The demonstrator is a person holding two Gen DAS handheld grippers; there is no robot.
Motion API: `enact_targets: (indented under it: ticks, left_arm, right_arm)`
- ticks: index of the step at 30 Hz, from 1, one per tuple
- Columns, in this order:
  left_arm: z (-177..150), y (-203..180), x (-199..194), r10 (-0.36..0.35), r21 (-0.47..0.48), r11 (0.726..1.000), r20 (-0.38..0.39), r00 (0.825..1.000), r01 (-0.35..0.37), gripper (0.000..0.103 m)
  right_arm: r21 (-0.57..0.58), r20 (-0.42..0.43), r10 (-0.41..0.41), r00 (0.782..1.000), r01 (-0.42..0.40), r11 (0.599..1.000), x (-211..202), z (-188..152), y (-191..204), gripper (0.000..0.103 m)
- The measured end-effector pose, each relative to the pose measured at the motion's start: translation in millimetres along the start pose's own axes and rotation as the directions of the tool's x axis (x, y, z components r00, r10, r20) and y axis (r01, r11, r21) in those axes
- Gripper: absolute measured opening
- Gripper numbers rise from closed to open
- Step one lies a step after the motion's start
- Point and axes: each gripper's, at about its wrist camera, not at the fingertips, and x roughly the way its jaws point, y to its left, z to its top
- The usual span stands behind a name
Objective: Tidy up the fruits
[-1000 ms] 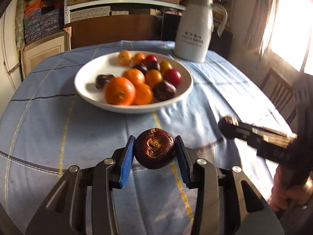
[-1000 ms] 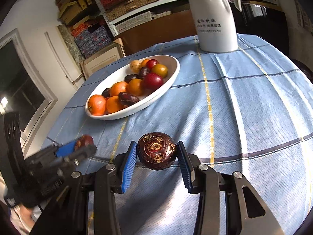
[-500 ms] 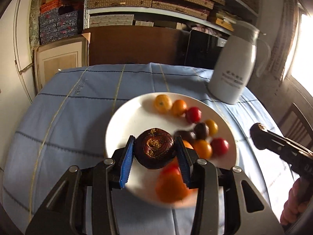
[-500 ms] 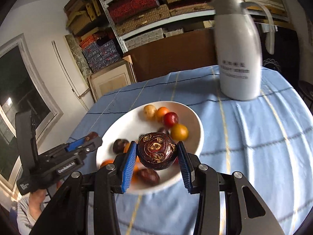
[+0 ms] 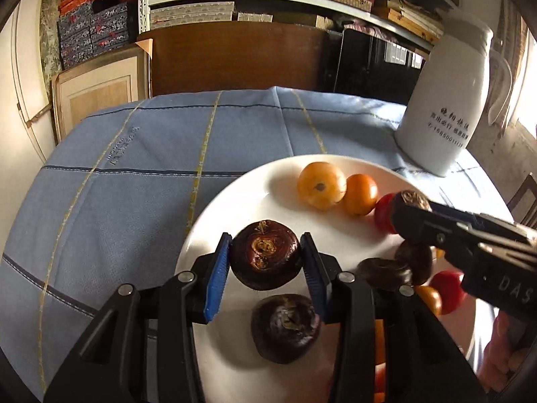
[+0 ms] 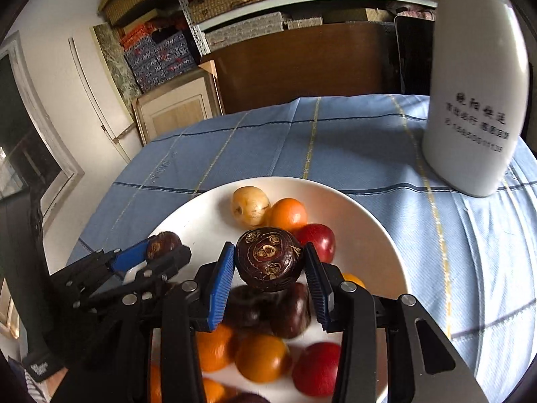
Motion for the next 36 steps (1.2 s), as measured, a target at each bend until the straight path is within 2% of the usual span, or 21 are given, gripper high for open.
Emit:
enact_targets:
  ticks: [1, 3, 6, 10, 12, 19, 21, 28, 31, 34, 36]
  left_arm:
    - [0, 0, 2, 0.005, 0.002, 1.000, -0.004, 1.000, -0.005, 0.046]
    - [-1, 1, 4, -0.006, -0.007, 1.000, -0.006, 1.000, 0.006, 0.052]
    - [-4, -2, 2, 0.000, 0.001, 1.000, 0.000, 1.000, 0.000, 0.056]
    - [-8, -6, -8, 0.031, 0.015, 0.999, 0.039, 0.999, -0.031, 0.072]
    - [-11, -8, -15, 0.040, 0.016, 0.999, 0.058, 0.998, -0.041, 0.073]
    - [-22, -18, -49, 0.090, 0.021, 0.995, 0.116, 0.989, -0.093, 0.087]
    - [-27, -21, -63, 0.101, 0.014, 0.995, 0.132, 0.986, -0.104, 0.091]
    - [-59, -32, -114, 0.104, 0.000, 0.994, 0.177, 0.979, -0.106, 0.098]
    - [-75, -32, -133, 0.110, -0.033, 0.994, 0.192, 0.975, -0.106, 0.098]
    - [-89, -31, -146, 0.133, -0.069, 0.990, 0.186, 0.973, -0.122, 0.098]
    - [-95, -31, -149, 0.148, -0.081, 0.987, 0.167, 0.975, -0.136, 0.098]
  right_arm:
    - [-0.008, -0.006, 0.002, 1.000, -0.002, 1.000, 2, 0, 2, 0.043]
    - [-0.011, 0.009, 0.007, 1.000, -0.007, 1.000, 1, -3, 3, 0.051]
    - [-0.030, 0.014, 0.009, 1.000, -0.009, 1.000, -3, -7, 6, 0.051]
    - [-0.048, 0.042, -0.005, 0.999, 0.007, 0.999, -14, -9, 9, 0.051]
    - [-0.045, 0.048, 0.001, 0.999, 0.001, 0.999, -19, -10, 10, 0.051]
    - [-0.032, 0.068, 0.005, 0.998, -0.003, 0.999, -45, -17, 11, 0.052]
    - [-0.027, 0.083, 0.011, 0.996, -0.009, 1.000, -58, -20, 13, 0.054]
    - [-0.031, 0.144, 0.028, 0.989, -0.023, 0.999, -110, -47, 19, 0.063]
    - [-0.024, 0.161, 0.021, 0.987, -0.018, 1.000, -124, -61, 16, 0.071]
    - [-0.011, 0.188, -0.006, 0.982, 0.009, 1.000, -139, -81, 9, 0.089]
    - [-0.007, 0.206, -0.044, 0.978, 0.046, 0.999, -146, -97, 4, 0.094]
